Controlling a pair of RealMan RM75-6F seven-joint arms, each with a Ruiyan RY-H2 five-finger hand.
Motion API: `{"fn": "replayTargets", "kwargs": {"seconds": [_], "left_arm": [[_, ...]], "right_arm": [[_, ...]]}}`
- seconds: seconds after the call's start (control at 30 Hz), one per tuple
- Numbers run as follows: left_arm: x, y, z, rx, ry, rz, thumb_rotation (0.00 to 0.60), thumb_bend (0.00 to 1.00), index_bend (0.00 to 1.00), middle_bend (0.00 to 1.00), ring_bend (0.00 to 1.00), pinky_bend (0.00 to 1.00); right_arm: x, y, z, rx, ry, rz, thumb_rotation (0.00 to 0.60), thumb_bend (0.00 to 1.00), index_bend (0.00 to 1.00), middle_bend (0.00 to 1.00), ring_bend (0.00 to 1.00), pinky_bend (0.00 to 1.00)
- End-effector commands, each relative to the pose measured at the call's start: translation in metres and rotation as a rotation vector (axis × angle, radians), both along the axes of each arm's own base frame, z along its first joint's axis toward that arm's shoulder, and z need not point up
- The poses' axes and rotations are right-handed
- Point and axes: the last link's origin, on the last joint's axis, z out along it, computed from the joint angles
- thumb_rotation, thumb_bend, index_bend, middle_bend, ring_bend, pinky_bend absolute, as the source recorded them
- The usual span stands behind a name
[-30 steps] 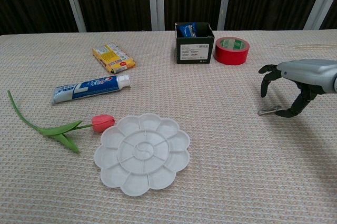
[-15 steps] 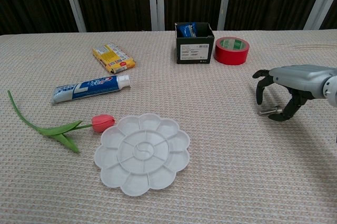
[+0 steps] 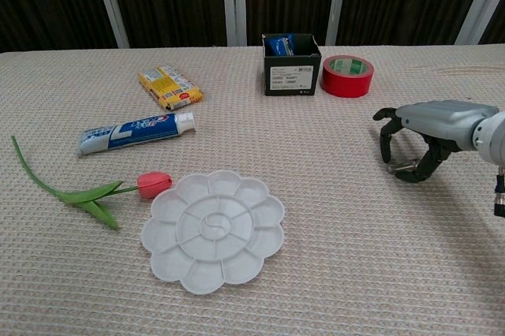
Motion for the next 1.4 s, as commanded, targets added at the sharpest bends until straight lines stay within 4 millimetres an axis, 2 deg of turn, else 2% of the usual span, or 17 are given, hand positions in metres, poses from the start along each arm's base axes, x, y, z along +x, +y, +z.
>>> {"fn": "replayTargets", "kwargs": {"seconds": [0.03,1.1,1.4], "left_arm": [[0.0000,-0.0001,0.0001,0.000,0.000,0.000,0.600,0.25,0.15,0.00,0.00,0.00],[-0.0004,0.0003,-0.0005,-0.002,0.004,0.003,0.600,0.25,0.15,0.00,0.00,0.00],[-0.0001,-0.0002,-0.0004,-0.001,0.004,0.002,0.600,0.25,0.15,0.00,0.00,0.00]], "right_arm": [[-0.0002,-0.0007,-0.0011,0.001,0.002,-0.003,0.600,0.36,0.48,0.06,0.16,0.07],[-0.0026,-0.0040,-0.0053,-0.003,0.016,-0.016,0.600,0.38,0.56,0.07,0.17,0.09],[-0.0016,-0.0040,-0.0047,-0.010,0.011,-0.014,0.600,0.42,0.60,0.08,0.18,0.09]]}}
